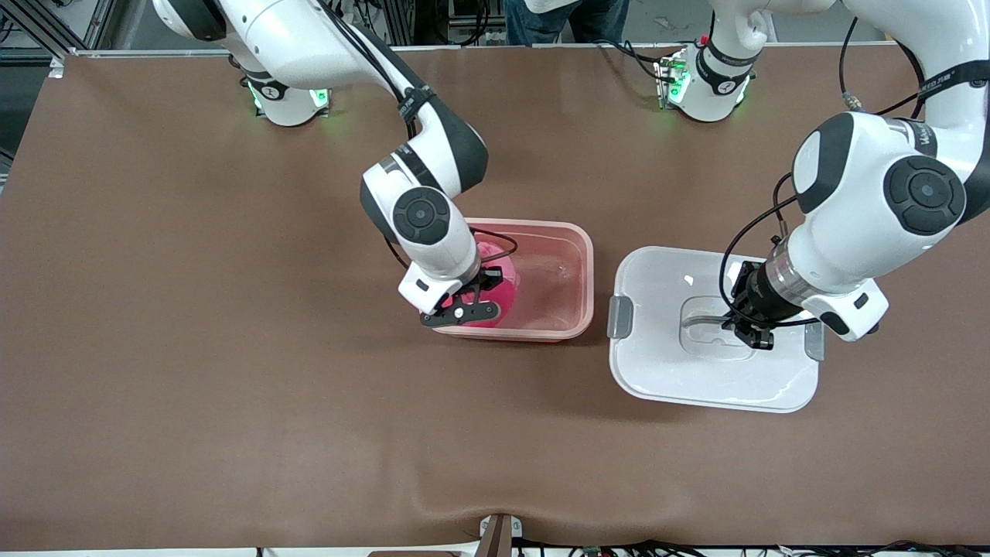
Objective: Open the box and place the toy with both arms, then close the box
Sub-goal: 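Lower the pink toy into the box and open the right gripper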
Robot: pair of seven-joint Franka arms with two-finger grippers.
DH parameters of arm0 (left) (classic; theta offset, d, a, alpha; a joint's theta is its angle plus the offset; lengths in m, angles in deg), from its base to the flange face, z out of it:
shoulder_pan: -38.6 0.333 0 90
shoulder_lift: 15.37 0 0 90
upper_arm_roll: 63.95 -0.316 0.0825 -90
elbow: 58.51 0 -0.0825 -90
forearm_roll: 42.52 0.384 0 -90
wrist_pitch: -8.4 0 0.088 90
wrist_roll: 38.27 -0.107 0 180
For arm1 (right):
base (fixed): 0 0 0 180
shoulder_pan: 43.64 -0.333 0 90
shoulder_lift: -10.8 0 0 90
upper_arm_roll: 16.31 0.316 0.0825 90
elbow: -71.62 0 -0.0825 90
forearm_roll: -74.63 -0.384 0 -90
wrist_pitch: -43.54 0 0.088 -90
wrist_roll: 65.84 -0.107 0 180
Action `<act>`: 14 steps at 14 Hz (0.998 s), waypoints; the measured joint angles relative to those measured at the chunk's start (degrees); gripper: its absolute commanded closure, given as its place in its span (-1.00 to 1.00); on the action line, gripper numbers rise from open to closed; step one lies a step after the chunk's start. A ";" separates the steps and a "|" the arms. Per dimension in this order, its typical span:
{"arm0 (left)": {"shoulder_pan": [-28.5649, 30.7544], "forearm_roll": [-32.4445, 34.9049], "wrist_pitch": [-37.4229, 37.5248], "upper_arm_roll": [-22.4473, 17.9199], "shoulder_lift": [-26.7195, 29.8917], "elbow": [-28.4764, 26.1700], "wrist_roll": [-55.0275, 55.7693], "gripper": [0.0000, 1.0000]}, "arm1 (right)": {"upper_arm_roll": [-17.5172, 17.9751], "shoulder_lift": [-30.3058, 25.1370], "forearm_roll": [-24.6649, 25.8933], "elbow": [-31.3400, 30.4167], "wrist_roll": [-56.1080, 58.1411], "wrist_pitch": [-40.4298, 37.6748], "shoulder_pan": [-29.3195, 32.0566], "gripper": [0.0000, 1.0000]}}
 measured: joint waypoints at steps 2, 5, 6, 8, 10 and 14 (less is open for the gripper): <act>0.25 0.00 0.00 0.00 0.12 -0.35 -0.34 1.00 | -0.02 1.04 1.86 -0.01 -2.08 2.63 -1.32 1.00; 0.29 0.00 0.00 0.02 0.12 -0.60 -0.59 1.00 | -0.05 2.34 2.83 -0.02 -3.91 6.50 -3.01 1.00; 0.29 0.00 -0.01 0.03 0.12 -0.65 -0.64 1.00 | -0.06 2.78 2.89 -0.02 -5.21 8.34 -3.49 1.00; 0.29 0.00 -0.02 0.03 0.12 -0.71 -0.91 1.00 | -0.06 4.19 2.96 -0.06 -8.84 12.50 -4.68 1.00; 0.32 0.00 -0.02 0.03 0.12 -0.77 -1.55 1.00 | -0.08 5.97 3.00 -0.07 -11.80 16.44 -6.14 1.00; 0.41 0.00 -0.02 0.03 0.12 -0.84 -1.88 1.00 | -0.15 8.92 3.04 0.01 -13.57 21.83 -8.39 -0.74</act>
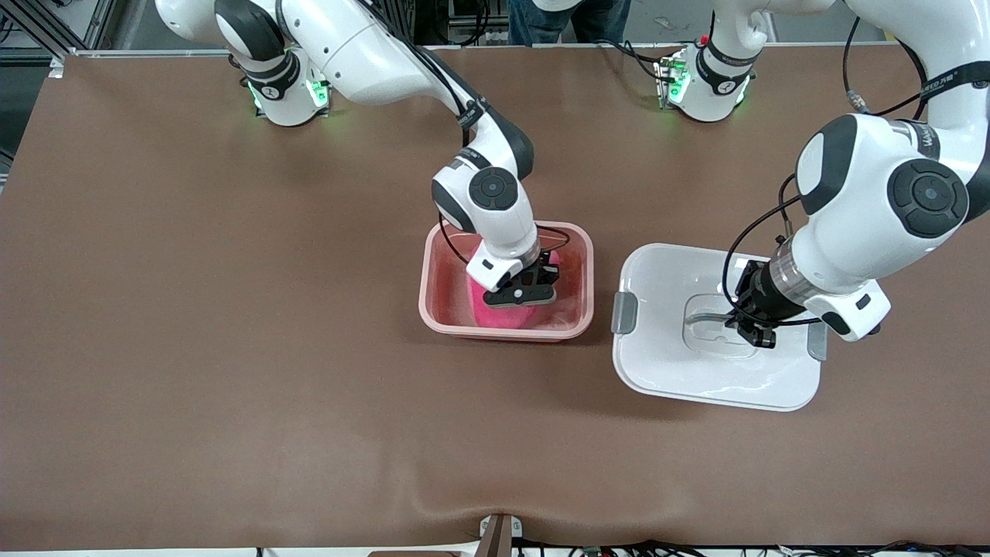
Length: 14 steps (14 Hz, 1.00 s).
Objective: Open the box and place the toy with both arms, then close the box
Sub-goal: 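Lower the pink toy into the box and open the right gripper, then lower the lid onto the box with the left gripper while the right gripper withdraws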
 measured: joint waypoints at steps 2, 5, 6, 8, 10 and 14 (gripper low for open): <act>0.00 0.00 0.00 0.00 0.00 -0.01 -0.01 1.00 | -0.07 0.75 0.29 0.02 -0.62 1.77 -0.49 -1.00; 0.00 0.00 0.00 0.00 0.00 -0.01 -0.01 1.00 | -0.28 0.82 1.93 0.30 -0.95 1.95 -0.53 -1.00; 0.01 0.00 0.00 0.00 0.00 -0.02 -0.01 1.00 | -0.36 0.82 2.12 0.31 -0.98 1.94 -0.53 -1.00; 0.01 0.00 0.00 0.00 0.00 -0.02 -0.01 1.00 | -0.44 0.83 2.25 0.34 -0.98 1.89 -0.53 -1.00; 0.01 0.00 0.00 0.00 0.00 -0.02 -0.01 1.00 | -0.49 0.83 2.28 0.57 -1.00 1.87 -0.53 -1.00; 0.01 0.00 0.00 0.00 0.00 -0.06 -0.01 1.00 | -1.68 -0.24 2.32 1.28 -1.09 1.82 -0.52 -1.00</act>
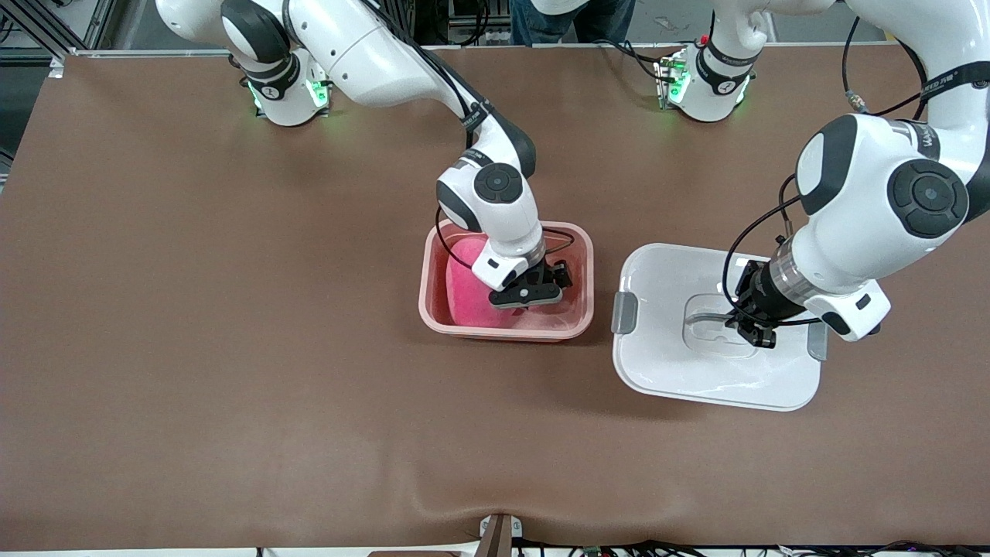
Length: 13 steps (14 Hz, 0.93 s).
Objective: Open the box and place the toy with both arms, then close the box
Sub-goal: 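Lower the lid onto the box with the left gripper while the right gripper withdraws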
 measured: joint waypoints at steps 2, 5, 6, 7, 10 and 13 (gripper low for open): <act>0.00 0.00 0.00 0.00 0.00 -0.02 0.00 1.00 | -1.42 -1.39 0.01 0.39 0.00 -0.06 0.03 -1.00; 0.01 0.00 0.00 0.00 0.00 -0.05 0.00 1.00 | -2.61 -5.00 0.01 0.60 0.00 -3.14 0.62 -1.00; 0.01 0.00 0.00 0.00 0.00 -0.06 0.00 1.00 | -2.85 -6.48 0.01 0.64 -0.01 -5.12 1.26 -1.00; 0.01 0.00 -0.01 0.00 0.00 -0.06 0.00 1.00 | -3.01 -8.05 0.01 0.67 -0.01 -7.16 2.17 -1.00; 0.00 0.00 -0.07 0.07 0.15 -0.06 0.00 1.00 | -3.21 -13.11 0.03 0.53 3.20 -15.02 6.66 -1.00; -0.08 -0.47 -0.07 0.72 0.62 -0.06 0.38 1.00 | -3.24 -18.19 0.02 -1.28 11.35 -22.17 11.39 -1.00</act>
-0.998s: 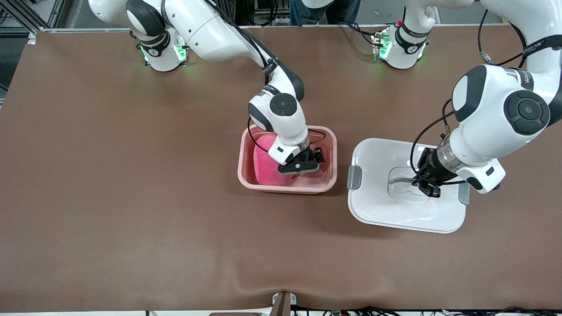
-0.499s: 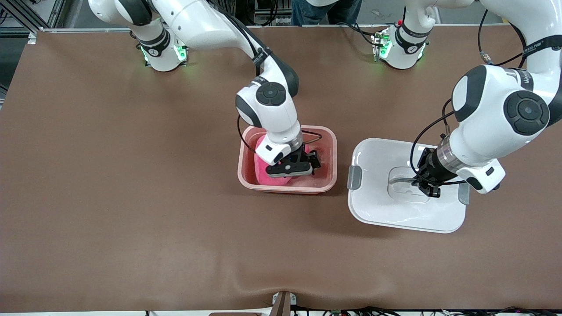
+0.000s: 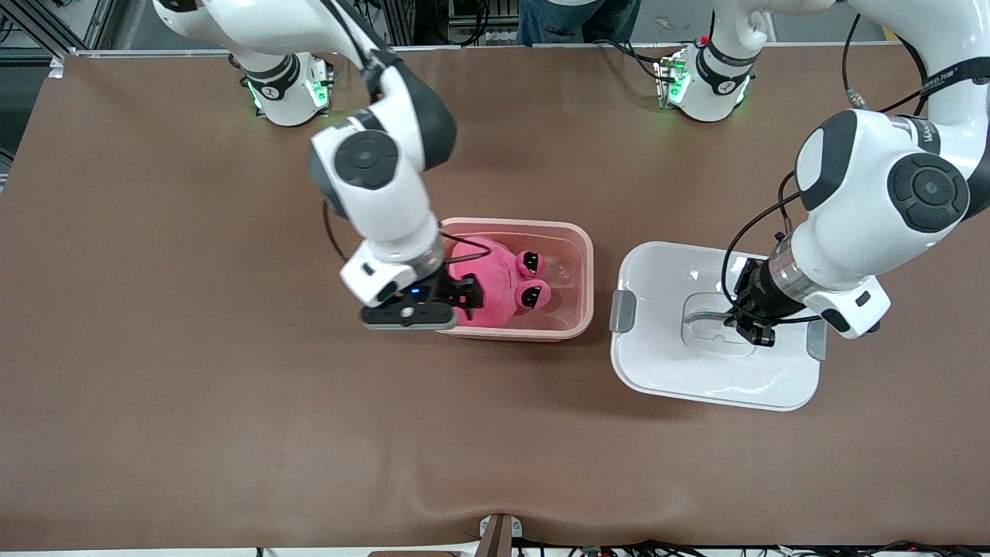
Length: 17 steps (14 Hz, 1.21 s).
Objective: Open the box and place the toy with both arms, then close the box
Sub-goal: 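Lower the lid onto the box with the left gripper while the right gripper withdraws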
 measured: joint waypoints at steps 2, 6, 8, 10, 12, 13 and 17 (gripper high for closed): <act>-0.10 -0.37 -0.02 1.41 0.21 0.00 1.85 1.00 | -0.02 -3.83 0.00 -3.38 2.70 -1.27 2.65 -1.00; -0.44 -0.39 -0.63 4.70 0.25 0.04 7.63 1.00 | 0.00 -13.13 0.00 -12.52 7.19 -1.79 7.23 -1.00; -1.10 -0.39 -1.01 6.06 0.25 0.04 10.47 1.00 | 0.01 -16.67 -0.24 -15.26 11.21 -4.35 9.74 -1.00; -2.85 -0.28 -1.28 6.38 0.25 0.03 13.10 1.00 | 0.01 -19.02 -2.39 -16.31 15.51 -7.84 12.81 -1.00; -5.13 0.99 -2.11 6.47 0.23 -0.03 16.61 1.00 | 0.00 -20.73 -4.38 -16.48 19.94 -11.67 16.46 -1.00; -6.39 1.62 -2.83 6.50 0.17 -0.10 18.56 1.00 | 0.01 -21.49 -4.73 -16.49 21.84 -13.46 18.26 -1.00; -12.21 4.50 -5.52 6.60 -1.21 -0.32 27.02 1.00 | 0.10 -24.72 -5.52 -16.51 29.68 -20.60 25.74 -1.00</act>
